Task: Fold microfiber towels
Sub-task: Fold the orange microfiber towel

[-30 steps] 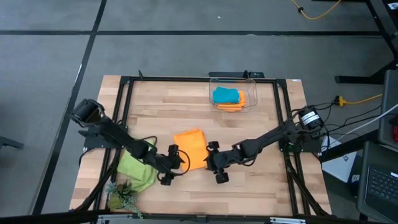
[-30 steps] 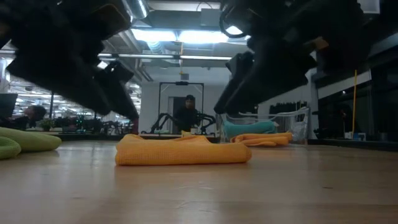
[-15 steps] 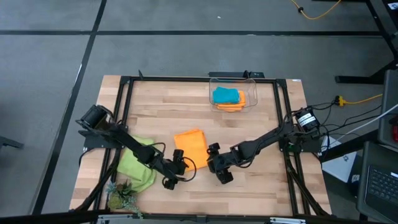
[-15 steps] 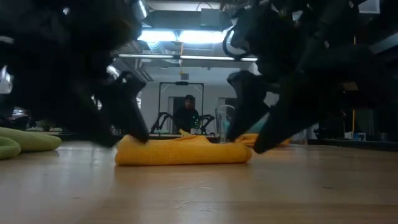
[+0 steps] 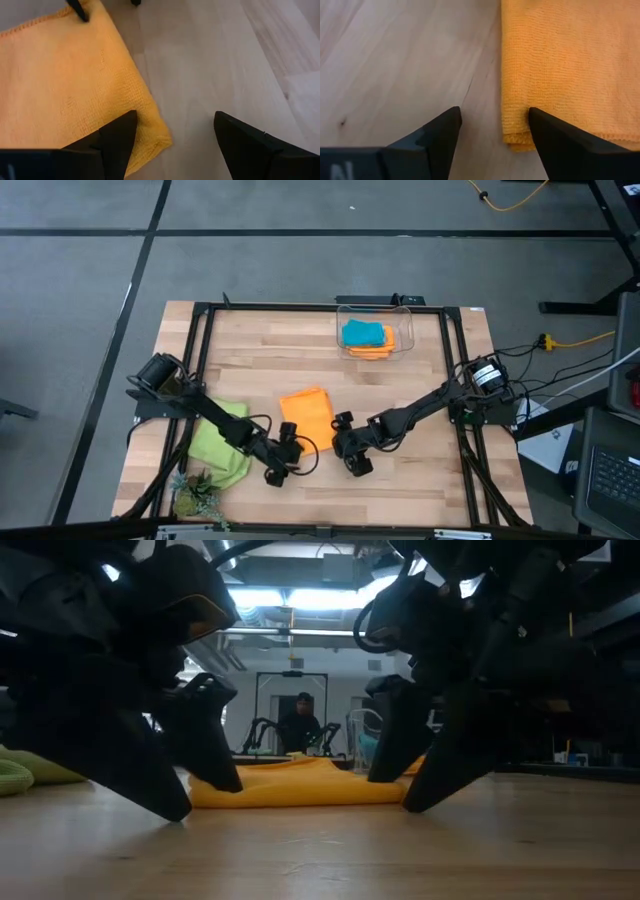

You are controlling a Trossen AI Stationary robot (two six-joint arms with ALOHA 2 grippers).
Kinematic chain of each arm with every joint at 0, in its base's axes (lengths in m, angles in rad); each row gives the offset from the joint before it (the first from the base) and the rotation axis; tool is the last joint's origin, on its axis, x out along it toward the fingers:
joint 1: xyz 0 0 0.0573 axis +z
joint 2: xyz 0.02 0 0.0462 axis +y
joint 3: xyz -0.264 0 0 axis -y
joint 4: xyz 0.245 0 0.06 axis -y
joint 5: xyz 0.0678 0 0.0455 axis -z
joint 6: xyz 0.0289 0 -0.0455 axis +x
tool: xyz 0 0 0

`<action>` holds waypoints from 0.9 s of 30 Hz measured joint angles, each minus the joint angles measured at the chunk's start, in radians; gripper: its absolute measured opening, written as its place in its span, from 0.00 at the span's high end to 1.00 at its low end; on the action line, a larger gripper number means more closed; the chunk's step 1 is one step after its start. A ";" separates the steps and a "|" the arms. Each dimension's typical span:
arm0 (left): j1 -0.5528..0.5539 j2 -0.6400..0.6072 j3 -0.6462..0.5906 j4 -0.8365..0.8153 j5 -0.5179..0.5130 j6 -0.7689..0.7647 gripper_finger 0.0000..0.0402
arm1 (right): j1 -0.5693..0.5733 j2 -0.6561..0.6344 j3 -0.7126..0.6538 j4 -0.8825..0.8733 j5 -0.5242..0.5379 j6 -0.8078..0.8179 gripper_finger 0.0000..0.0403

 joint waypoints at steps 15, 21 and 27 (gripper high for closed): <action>0.003 -0.006 0.015 -0.050 -0.007 0.007 0.44 | -0.006 0.001 -0.003 0.008 -0.023 0.024 0.47; 0.005 -0.030 0.111 -0.176 -0.038 0.016 0.42 | -0.009 0.002 -0.003 0.008 -0.027 0.045 0.48; 0.011 -0.027 0.149 -0.353 -0.052 -0.068 0.37 | -0.009 0.002 -0.003 0.009 -0.027 0.048 0.48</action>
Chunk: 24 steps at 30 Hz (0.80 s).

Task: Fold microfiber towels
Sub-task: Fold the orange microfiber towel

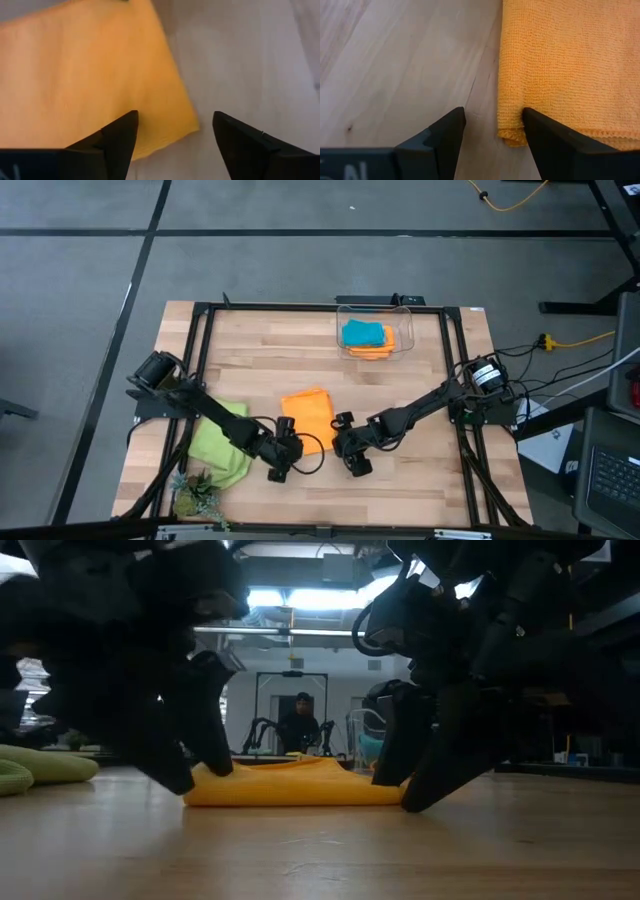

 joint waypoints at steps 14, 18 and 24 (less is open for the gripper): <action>0.003 0.004 -0.005 0.000 0.110 -0.019 0.37 | 0.000 0.000 0.000 0.001 0.000 0.003 0.48; 0.007 0.013 -0.004 0.000 0.128 -0.019 0.37 | 0.000 0.000 -0.001 0.002 0.001 0.004 0.48; 0.017 0.031 0.000 -0.001 0.126 -0.023 0.37 | 0.000 0.000 -0.001 0.003 0.001 0.003 0.48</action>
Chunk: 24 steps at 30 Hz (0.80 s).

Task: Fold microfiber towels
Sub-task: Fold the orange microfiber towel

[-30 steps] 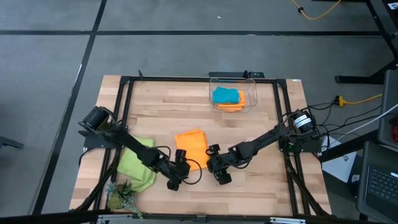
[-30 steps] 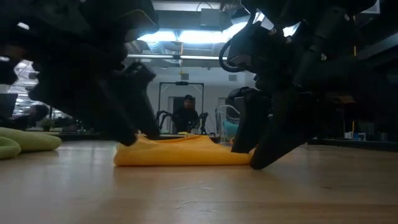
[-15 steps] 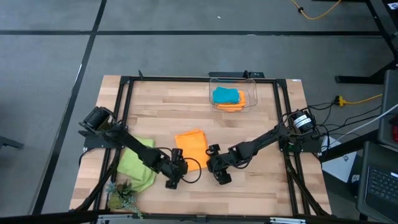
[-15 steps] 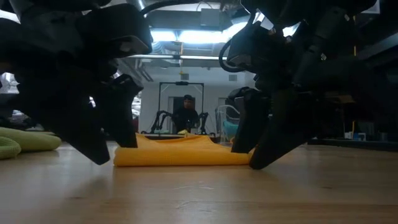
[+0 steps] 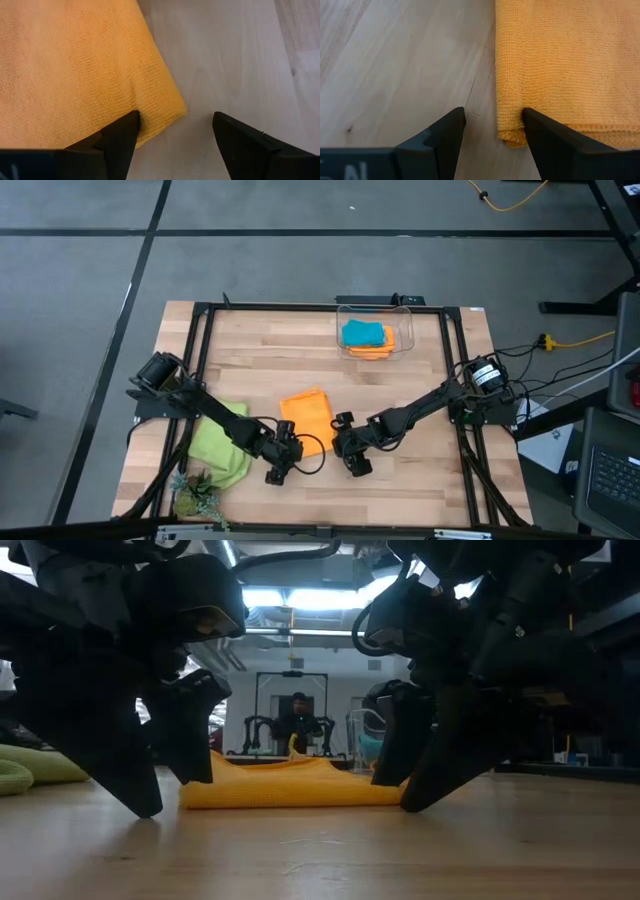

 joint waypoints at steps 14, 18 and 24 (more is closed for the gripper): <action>0.002 0.005 -0.002 -0.009 0.003 -0.004 0.37 | 0.000 -0.013 0.011 0.002 0.005 -0.006 0.48; 0.002 0.006 -0.002 -0.010 0.004 -0.006 0.37 | -0.002 -0.041 0.038 -0.024 0.018 -0.008 0.48; 0.003 0.006 -0.003 -0.009 0.004 -0.007 0.37 | -0.002 -0.046 0.047 -0.023 0.018 -0.018 0.48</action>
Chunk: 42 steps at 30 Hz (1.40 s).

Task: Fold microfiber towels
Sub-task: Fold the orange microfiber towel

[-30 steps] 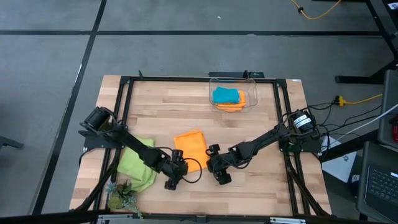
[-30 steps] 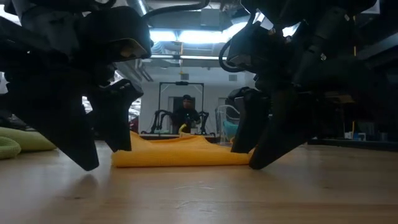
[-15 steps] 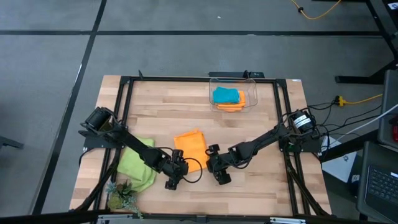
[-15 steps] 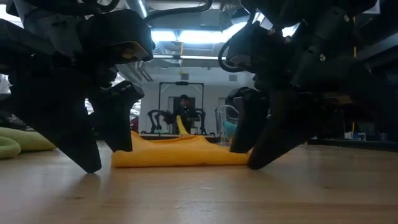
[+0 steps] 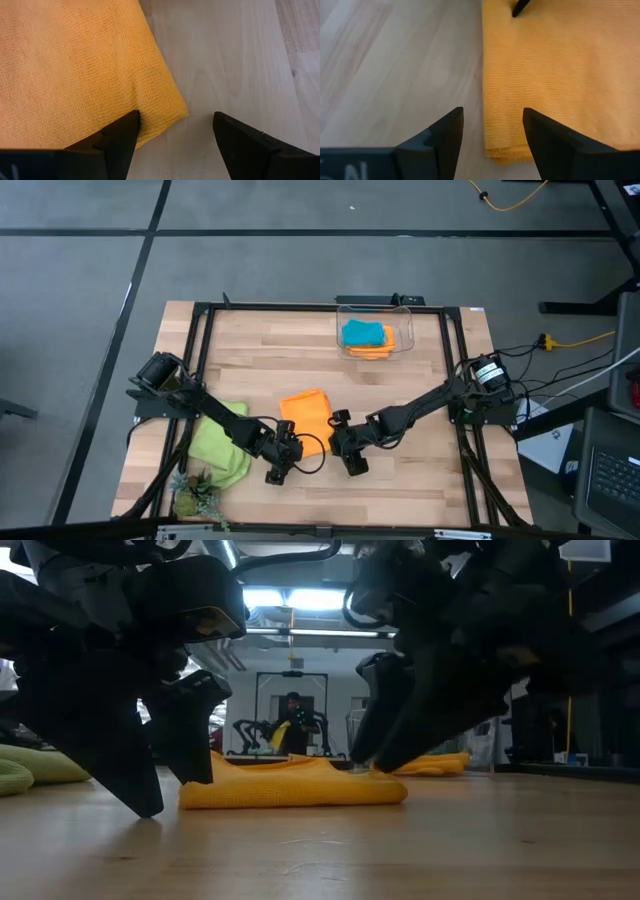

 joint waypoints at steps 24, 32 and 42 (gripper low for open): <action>-0.022 -0.049 0.044 0.008 -0.030 0.000 0.37 | -0.023 0.086 0.000 0.028 -0.031 0.038 0.48; -0.030 -0.039 0.020 0.027 -0.017 -0.024 0.37 | -0.023 0.087 -0.001 0.028 -0.031 0.038 0.48; -0.028 0.012 0.006 0.074 -0.023 -0.024 0.37 | -0.023 0.087 -0.003 0.040 -0.032 0.040 0.48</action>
